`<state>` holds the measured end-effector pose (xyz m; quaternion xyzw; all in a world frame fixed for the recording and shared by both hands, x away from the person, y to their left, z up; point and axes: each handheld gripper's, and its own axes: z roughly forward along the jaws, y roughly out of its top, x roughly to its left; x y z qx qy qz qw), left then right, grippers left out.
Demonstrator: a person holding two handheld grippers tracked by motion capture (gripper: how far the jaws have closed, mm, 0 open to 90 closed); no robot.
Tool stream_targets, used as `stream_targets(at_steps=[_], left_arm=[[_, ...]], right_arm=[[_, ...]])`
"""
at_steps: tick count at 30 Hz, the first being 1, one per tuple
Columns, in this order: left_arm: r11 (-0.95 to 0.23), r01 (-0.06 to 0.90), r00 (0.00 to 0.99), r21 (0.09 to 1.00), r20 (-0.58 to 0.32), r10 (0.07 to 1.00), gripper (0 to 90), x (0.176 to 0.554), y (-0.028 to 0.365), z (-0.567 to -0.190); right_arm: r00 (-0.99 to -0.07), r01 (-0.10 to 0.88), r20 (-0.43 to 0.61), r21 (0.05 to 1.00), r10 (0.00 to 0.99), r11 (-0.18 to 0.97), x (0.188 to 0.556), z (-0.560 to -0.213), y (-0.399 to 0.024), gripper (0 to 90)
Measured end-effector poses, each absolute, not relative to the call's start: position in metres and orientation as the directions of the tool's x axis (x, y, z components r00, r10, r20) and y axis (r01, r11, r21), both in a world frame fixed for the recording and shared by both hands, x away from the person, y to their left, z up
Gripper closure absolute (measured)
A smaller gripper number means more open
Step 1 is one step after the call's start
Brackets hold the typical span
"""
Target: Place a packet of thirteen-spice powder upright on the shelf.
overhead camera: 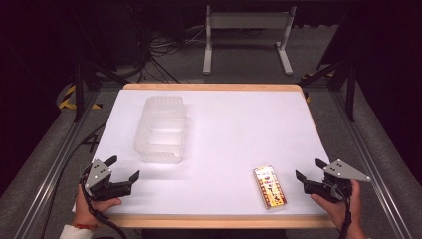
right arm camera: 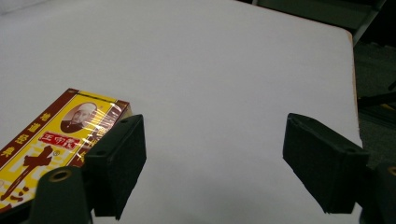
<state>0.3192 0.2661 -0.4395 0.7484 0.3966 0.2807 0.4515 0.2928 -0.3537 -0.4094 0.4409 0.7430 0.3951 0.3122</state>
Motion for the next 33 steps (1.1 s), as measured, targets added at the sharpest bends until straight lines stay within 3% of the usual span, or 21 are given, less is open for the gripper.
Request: stream_targets(at_steps=[12, 23, 33], left_arm=[[-0.276, 0.369, 0.562, 0.888, 0.023, 0.827, 9.5, 0.321, 0.265, -0.444], [-0.325, 0.375, 0.584, 0.868, 0.05, 0.81, 9.4, 0.322, 0.257, -0.449], [-0.323, 0.375, 0.582, 0.869, 0.051, 0.811, 9.3, 0.322, 0.257, -0.449]], right_arm=[[-0.478, 0.511, -0.055, 0.794, 0.876, 0.329, 0.298, -0.397, -0.33, 22.1], [-0.556, 0.59, 0.002, 0.705, 0.831, 0.393, 0.323, -0.394, -0.274, 25.5], [-0.487, 0.723, 0.091, 0.6, 0.869, 0.342, 0.348, -0.405, -0.249, 25.1]])
